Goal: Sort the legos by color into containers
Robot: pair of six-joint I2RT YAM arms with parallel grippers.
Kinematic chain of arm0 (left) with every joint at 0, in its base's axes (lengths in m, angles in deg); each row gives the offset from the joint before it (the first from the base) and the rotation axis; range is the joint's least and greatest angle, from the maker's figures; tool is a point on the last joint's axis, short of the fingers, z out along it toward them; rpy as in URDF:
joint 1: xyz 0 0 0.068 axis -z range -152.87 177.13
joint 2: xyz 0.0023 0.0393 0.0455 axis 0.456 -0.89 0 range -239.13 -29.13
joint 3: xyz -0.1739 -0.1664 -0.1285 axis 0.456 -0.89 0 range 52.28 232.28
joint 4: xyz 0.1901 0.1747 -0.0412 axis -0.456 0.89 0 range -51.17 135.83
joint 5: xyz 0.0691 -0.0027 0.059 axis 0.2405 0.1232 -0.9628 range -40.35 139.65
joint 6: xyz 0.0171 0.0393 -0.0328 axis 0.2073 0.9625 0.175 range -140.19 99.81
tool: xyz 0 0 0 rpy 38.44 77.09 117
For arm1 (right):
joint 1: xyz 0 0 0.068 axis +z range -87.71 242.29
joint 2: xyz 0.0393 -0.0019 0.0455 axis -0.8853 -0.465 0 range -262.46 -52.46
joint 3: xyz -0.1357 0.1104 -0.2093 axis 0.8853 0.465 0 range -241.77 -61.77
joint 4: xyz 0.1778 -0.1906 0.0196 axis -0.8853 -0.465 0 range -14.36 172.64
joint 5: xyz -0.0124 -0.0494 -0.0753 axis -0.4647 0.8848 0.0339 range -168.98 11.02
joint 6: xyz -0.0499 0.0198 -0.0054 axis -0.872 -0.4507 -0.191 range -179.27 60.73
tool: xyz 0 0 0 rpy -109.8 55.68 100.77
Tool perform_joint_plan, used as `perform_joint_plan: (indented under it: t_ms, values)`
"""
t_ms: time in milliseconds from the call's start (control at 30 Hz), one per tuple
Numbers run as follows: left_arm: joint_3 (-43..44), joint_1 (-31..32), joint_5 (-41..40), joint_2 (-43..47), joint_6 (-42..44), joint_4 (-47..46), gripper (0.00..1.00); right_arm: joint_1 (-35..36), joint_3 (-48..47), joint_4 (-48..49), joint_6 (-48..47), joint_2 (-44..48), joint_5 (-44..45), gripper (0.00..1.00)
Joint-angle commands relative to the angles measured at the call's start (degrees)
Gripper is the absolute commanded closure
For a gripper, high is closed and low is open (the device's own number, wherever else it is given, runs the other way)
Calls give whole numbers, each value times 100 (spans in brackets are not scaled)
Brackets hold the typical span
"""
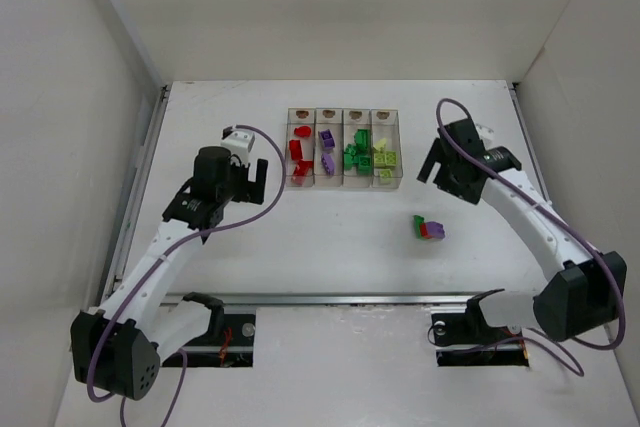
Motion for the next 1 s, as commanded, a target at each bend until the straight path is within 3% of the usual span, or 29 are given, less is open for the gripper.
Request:
perform_joint_plan:
  t_ms: [0, 200, 400, 567, 967]
  values:
    - [-80, -18, -426, 280, -291, -325, 8, -211, 583, -582, 823, 457, -92, 0]
    - [-133, -18, -171, 447, -238, -325, 6, -722, 1233, -513, 1483, 820, -619, 0]
    - [-133, -18, 418, 499, -18, -273, 1, -1107, 1813, 304, 2450, 697, -1382, 0]
    - [-133, -18, 365, 500, -18, -273, 1, -1249, 2323, 832, 3056, 644, -1569, 5]
    - [-19, -18, 601, 386, 43, -150, 1, -1249, 2701, 1527, 3119, -252, -1867, 12]
